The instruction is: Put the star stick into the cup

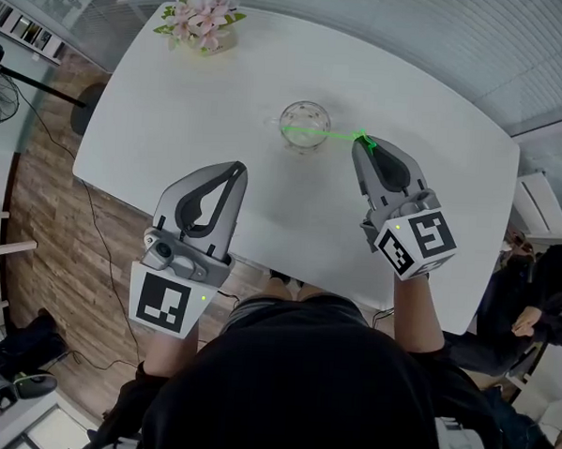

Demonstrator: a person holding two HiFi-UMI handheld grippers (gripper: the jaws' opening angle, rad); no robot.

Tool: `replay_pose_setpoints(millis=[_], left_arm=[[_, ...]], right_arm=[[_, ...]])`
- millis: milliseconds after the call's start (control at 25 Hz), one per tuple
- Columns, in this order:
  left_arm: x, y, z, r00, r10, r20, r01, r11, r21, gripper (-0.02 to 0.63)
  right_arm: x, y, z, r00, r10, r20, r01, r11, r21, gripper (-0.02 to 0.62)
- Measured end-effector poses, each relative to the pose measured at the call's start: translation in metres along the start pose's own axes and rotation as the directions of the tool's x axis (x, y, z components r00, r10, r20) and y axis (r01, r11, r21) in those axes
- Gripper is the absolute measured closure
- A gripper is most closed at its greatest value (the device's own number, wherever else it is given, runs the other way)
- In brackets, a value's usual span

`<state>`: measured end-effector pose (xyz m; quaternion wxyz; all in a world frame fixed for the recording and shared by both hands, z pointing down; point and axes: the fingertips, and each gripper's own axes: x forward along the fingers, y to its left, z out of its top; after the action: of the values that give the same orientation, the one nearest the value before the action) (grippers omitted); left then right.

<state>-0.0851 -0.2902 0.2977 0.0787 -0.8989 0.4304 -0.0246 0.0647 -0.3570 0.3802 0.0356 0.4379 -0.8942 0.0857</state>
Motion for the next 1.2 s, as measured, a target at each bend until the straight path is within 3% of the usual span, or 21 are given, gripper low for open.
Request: replay_pose_setpoints(millis=[800,1200], left_arm=[[0.012,-0.013,0.008,1.0,-0.027,0.002,0.027,1.0,0.008,0.592],[0.018,-0.016,0.005,0.999,-0.042,0.002,0.042,0.999,0.016,0.592]], right_arm=[[-0.01,-0.015,-0.008,1.0,-0.02,-0.002,0.02,0.999,0.034,0.555],[-0.014,-0.017,-0.003,1.0,-0.012,0.017,0.011,1.0,0.027,0.495]])
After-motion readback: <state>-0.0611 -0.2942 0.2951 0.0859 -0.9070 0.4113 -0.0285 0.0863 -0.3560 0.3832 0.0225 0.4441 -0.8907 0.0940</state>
